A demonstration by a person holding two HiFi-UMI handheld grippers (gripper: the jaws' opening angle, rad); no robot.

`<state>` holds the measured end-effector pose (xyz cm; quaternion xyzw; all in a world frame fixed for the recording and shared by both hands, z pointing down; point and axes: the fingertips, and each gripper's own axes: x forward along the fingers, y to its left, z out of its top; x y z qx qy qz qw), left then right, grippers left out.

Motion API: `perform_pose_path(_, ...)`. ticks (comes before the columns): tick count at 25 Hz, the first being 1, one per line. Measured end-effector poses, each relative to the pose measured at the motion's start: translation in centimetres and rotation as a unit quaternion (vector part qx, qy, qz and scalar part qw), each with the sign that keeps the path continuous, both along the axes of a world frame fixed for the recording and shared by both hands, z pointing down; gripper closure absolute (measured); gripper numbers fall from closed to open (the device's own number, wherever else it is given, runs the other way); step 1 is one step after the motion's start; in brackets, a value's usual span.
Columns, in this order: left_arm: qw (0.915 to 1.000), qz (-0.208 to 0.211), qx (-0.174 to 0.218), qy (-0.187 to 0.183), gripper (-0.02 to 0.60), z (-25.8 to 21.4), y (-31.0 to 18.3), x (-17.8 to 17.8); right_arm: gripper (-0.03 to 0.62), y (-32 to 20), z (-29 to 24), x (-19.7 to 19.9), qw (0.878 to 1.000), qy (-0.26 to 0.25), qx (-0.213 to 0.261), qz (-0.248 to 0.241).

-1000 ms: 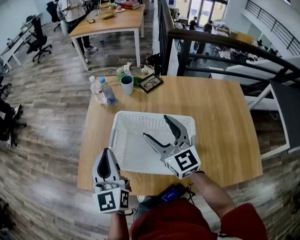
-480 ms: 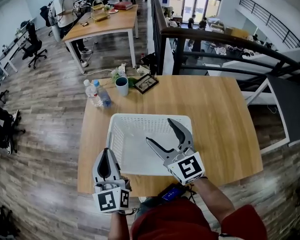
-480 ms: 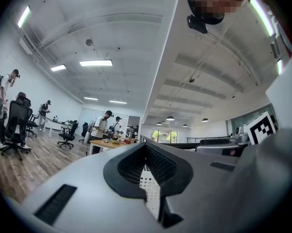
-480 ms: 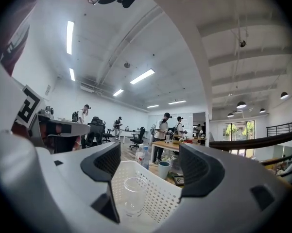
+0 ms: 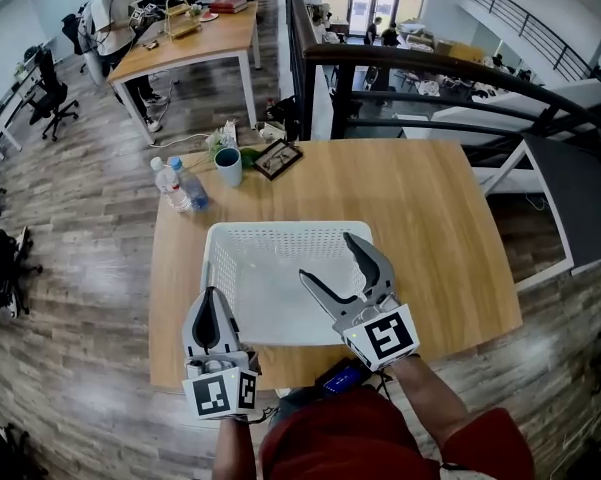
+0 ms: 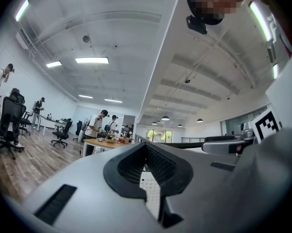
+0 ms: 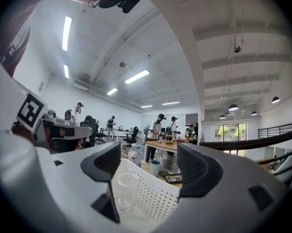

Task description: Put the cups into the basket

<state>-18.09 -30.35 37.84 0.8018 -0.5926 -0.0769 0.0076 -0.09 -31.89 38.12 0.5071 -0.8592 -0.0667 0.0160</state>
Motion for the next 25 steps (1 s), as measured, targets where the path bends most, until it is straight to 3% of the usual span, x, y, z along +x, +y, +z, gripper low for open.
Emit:
perform_pose_path(12,0.9995,0.031,0.007,-0.007,0.581,-1.0,-0.2,2.1,0.24,1.0,-0.8,1.7,1.0,-0.005,0.003,0.019)
perform_pose_path(25,0.9996,0.026,0.005,-0.005,0.581,-1.0,0.3,2.1,0.241,1.3,-0.4,1.1,1.0,-0.004,-0.002,0.005)
